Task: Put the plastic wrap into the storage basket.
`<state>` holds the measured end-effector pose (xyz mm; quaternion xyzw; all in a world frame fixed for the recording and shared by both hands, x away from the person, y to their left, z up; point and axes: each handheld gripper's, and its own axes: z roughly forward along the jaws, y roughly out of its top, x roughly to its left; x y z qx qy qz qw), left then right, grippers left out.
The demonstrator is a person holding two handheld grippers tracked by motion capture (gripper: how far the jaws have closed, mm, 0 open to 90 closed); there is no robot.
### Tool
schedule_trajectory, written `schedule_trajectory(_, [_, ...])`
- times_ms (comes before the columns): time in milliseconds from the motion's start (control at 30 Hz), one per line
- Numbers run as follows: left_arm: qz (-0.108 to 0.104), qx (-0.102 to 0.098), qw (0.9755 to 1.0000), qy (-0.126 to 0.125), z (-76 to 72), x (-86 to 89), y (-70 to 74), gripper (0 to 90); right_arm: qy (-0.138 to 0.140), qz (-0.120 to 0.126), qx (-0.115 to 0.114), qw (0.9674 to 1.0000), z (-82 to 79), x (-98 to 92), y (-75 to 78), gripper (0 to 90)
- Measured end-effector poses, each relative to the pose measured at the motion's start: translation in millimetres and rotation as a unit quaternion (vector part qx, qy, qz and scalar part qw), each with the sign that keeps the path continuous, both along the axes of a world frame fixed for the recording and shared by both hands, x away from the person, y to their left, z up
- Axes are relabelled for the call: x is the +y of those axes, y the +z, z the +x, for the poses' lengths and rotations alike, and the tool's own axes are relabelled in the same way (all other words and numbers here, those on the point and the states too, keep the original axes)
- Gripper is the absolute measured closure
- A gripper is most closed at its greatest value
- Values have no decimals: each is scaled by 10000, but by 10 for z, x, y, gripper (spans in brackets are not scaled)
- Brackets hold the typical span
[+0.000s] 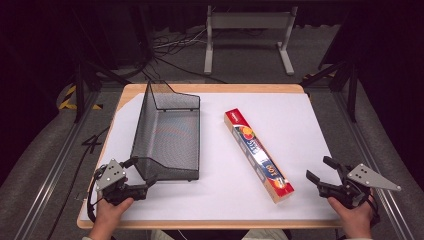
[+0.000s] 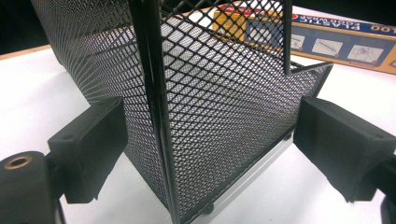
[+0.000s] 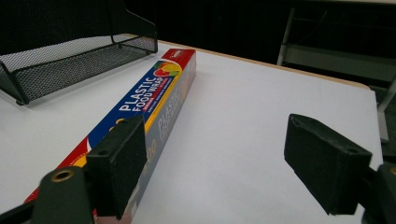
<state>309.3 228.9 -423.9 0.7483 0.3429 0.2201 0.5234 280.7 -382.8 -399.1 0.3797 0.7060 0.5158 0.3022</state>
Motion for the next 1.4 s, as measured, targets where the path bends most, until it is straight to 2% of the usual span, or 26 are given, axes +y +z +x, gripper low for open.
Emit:
schedule_trajectory(133, [108, -14, 9999, 46, -21, -5, 1, 112, -23, 57, 18, 10000, 20, -26, 3, 227])
schedule_trajectory(533, [-5, 70, 9998, 161, -80, 65, 10, 112, -42, 209, -107, 9997, 4, 9, 55, 230])
schedule_trajectory(600, [-113, 101, 9997, 217, -101, 96, 13, 112, 5, 231, -46, 9997, 16, 71, 94, 243])
schedule_trajectory(633, [-113, 101, 9997, 217, -101, 96, 13, 112, 5, 231, -46, 9997, 16, 71, 94, 243])
schedule_trajectory(700, [-117, 90, 9996, 229, -107, 112, 15, 112, 150, 254, 132, 9995, 47, 127, 128, 264])
schedule_trajectory(767, [-120, 94, 9996, 249, -115, 121, 14, 112, 210, 194, 145, 9995, 63, 175, 165, 254])
schedule_trajectory(800, [-101, 85, 9996, 251, -118, 127, 14, 111, 215, 147, 146, 9996, 71, 198, 188, 277])
schedule_trajectory(833, [-99, 91, 9996, 260, -120, 129, 14, 111, 333, 152, 201, 9991, 81, 229, 218, 281])
schedule_trajectory(900, [-150, 104, 9994, 281, -124, 131, 9, 111, 345, 51, 133, 9993, 100, 277, 264, 278])
schedule_trajectory(1000, [-142, 108, 9994, 292, -126, 133, 9, 111, 404, 109, 69, 9991, 136, 326, 300, 265])
schedule_trajectory(1133, [-108, 104, 9996, 259, -125, 125, 2, 110, 618, 248, 272, 9974, 262, 454, 306, 239])
schedule_trajectory(1267, [-88, 97, 9996, 260, -124, 131, -4, 110, 711, 129, 200, 9972, 316, 562, 359, 260])
schedule_trajectory(1400, [-71, 111, 9996, 255, -123, 134, -9, 110, 741, 140, 203, 9969, 378, 630, 390, 259])
